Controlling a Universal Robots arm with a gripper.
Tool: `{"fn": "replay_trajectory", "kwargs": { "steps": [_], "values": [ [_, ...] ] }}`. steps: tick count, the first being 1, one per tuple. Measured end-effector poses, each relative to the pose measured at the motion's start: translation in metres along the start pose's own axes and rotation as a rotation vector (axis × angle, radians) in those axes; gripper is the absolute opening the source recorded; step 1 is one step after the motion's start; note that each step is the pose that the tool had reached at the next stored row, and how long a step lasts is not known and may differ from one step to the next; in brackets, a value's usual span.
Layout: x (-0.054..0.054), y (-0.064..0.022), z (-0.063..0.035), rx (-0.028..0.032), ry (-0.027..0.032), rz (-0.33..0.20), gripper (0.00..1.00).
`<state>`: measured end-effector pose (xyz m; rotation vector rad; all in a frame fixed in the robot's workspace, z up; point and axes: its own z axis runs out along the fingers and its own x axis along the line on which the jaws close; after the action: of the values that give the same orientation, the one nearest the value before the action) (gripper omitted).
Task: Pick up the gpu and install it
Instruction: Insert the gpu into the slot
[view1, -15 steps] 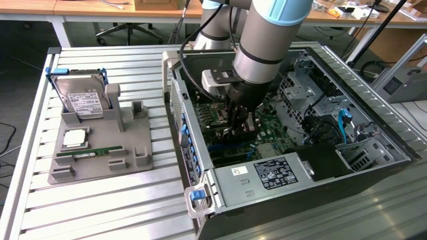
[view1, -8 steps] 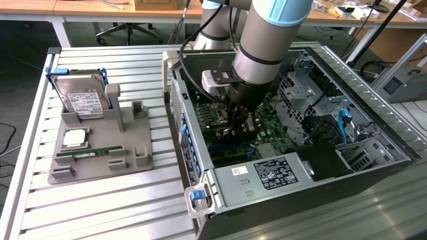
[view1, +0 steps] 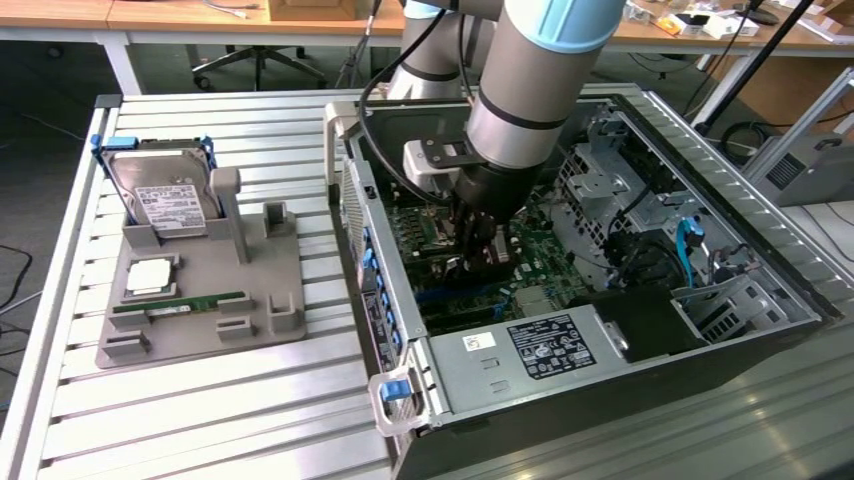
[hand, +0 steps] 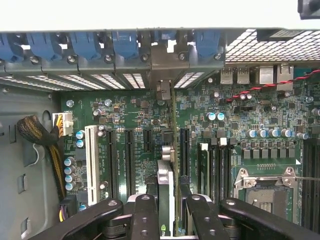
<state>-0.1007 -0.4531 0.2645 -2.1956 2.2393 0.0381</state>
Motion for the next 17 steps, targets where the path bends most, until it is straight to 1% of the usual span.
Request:
{"fn": "replay_trajectory", "kwargs": {
  "steps": [17],
  "values": [
    [0.0015, 0.0015, 0.0000, 0.0010, 0.0000, 0.000, 0.27]
  ]
}}
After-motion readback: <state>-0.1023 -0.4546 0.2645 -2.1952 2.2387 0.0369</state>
